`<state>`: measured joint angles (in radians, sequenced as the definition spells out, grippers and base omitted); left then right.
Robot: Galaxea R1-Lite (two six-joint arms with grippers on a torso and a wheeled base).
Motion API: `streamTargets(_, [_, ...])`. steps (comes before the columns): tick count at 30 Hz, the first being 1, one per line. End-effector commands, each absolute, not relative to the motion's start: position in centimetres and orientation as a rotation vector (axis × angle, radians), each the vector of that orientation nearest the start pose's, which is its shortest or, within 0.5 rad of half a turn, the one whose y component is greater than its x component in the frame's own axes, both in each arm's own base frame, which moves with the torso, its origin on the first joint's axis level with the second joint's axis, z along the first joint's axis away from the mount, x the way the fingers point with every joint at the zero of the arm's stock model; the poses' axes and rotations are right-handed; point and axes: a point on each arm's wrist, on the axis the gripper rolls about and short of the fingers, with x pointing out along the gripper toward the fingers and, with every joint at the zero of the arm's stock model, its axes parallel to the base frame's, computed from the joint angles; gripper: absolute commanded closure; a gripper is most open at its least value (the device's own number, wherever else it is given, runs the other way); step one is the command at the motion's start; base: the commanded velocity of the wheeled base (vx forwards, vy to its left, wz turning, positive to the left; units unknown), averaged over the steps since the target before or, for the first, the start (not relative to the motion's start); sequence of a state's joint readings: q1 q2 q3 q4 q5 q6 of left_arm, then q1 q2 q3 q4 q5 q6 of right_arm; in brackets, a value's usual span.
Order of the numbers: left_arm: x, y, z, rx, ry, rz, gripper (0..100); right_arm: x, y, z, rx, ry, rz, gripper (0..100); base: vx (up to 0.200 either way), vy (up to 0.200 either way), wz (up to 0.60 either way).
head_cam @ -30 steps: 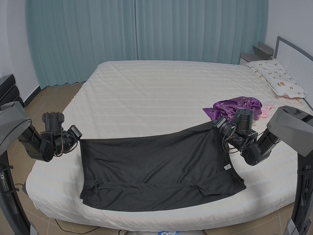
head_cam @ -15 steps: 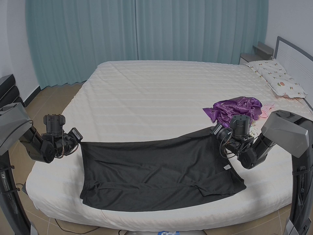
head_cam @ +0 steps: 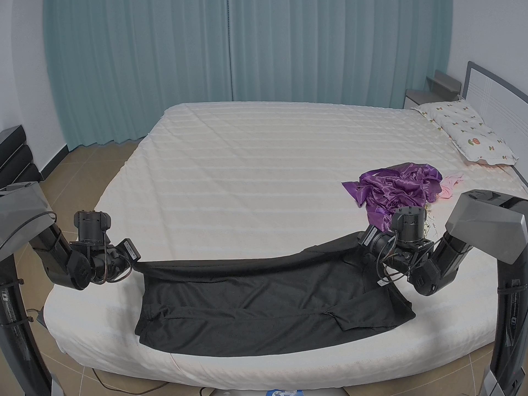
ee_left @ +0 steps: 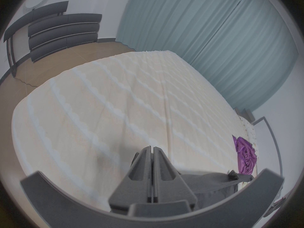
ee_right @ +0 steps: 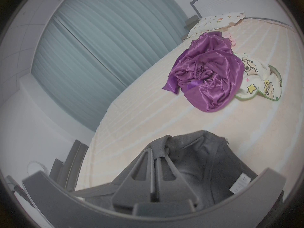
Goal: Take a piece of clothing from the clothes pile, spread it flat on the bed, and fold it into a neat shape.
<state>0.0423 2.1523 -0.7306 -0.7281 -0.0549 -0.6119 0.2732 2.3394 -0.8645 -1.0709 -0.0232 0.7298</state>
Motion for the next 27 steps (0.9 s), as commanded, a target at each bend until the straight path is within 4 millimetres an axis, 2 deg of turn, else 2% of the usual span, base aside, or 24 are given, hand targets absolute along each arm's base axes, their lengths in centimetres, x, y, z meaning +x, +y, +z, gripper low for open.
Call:
streamTargets(1, [33.3, 1.3, 1.4, -0.600, 0.728, 0.208, 100, 36.7, 10.0, 0.4, 0.628, 0.515, 0.094, 100, 0.000, 0.000, 0.00])
streamTargets(11, [31.2, 1.1, 0.0, -0.555, 0.818, 0.202, 100, 34.4, 9.3, -1.5, 0.514, 0.618, 0.110, 100, 0.000, 0.000, 0.00])
streamTargets(22, [30.1, 1.1, 0.0, -0.523, 0.843, 0.197, 100, 33.9, 8.6, -0.9, 0.512, 0.591, 0.115, 100, 0.000, 0.000, 0.00])
streamTargets(27, [29.3, 1.1, -0.3, -0.481, 0.873, 0.183, 100, 32.7, 8.2, -1.7, 0.500, 0.641, 0.107, 100, 0.000, 0.000, 0.00])
